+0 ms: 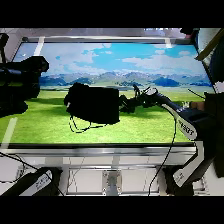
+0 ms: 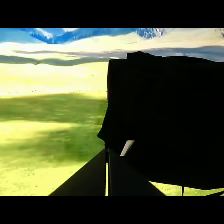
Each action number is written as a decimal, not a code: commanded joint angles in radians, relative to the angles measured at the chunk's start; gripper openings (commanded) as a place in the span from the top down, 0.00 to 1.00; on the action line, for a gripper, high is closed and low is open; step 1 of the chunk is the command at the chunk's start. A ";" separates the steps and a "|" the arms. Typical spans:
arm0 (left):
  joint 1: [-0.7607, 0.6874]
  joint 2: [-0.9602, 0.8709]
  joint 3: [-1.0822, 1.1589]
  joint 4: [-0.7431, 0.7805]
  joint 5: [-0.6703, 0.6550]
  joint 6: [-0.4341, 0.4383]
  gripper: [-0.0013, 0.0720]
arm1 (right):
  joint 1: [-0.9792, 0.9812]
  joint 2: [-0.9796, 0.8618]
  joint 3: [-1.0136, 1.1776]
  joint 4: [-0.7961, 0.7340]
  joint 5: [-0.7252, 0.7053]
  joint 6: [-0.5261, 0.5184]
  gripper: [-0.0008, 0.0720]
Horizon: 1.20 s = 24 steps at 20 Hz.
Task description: Fold the clothes and pants, and hang the long-sleeved shirts on hangers.
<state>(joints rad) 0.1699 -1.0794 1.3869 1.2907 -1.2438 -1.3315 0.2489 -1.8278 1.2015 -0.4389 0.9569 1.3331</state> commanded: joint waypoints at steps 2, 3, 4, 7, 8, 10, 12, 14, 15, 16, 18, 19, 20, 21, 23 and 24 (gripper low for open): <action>0.000 0.000 0.000 -0.001 -0.003 0.000 0.96 | 0.073 -0.036 0.057 0.022 -0.035 -0.006 0.22; 0.000 0.000 0.000 -0.001 -0.003 0.000 0.96 | 0.090 -0.045 0.077 0.022 -0.035 -0.002 0.24; 0.000 0.000 0.000 -0.001 -0.004 0.000 0.96 | 0.103 -0.050 0.096 0.022 -0.036 0.009 0.33; 0.000 0.000 0.000 -0.001 -0.004 0.000 0.96 | 0.098 -0.050 0.165 0.023 -0.010 0.010 0.98; 0.000 0.000 0.000 -0.001 -0.004 0.000 0.96 | 0.082 -0.048 0.203 0.016 0.022 0.008 0.98; 0.000 0.000 0.000 0.000 -0.004 0.001 0.96 | 0.035 -0.034 0.290 -0.003 0.111 0.008 0.98; 0.000 0.001 0.000 0.000 -0.004 0.001 0.96 | -0.031 0.015 0.380 -0.065 0.211 0.028 0.98; 0.000 0.000 0.000 0.000 -0.004 0.001 0.96 | -0.109 0.087 0.469 -0.188 0.304 0.097 0.98; 0.000 0.000 0.000 0.000 -0.004 0.001 0.96 | -0.152 0.122 0.510 -0.275 0.354 0.139 0.98; 0.000 0.000 0.000 -0.001 -0.004 0.000 0.96 | -0.203 0.155 0.548 -0.373 0.418 0.182 0.98; 0.000 0.001 0.000 -0.001 -0.004 0.000 0.96 | -0.322 0.210 0.602 -0.547 0.522 0.246 0.98; 0.000 0.000 0.000 -0.001 -0.004 0.000 0.96 | -0.389 0.241 0.614 -0.609 0.546 0.272 0.98; 0.000 0.000 0.000 -0.001 -0.004 0.000 0.96 | -0.454 0.272 0.618 -0.644 0.550 0.288 0.98; 0.000 0.000 0.000 -0.001 -0.004 0.000 0.96 | -0.521 0.309 0.618 -0.680 0.541 0.290 0.98; 0.000 0.000 0.000 -0.001 -0.003 0.000 0.96 | -0.640 0.367 0.618 -0.761 0.526 0.290 0.98; 0.000 0.000 0.000 -0.001 -0.003 0.000 0.96 | -0.710 0.386 0.618 -0.795 0.525 0.290 0.98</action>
<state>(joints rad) 0.1699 -1.0794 1.3869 1.2900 -1.2484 -1.3315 -0.2874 -1.5173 1.8030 -1.0698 1.4578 1.5909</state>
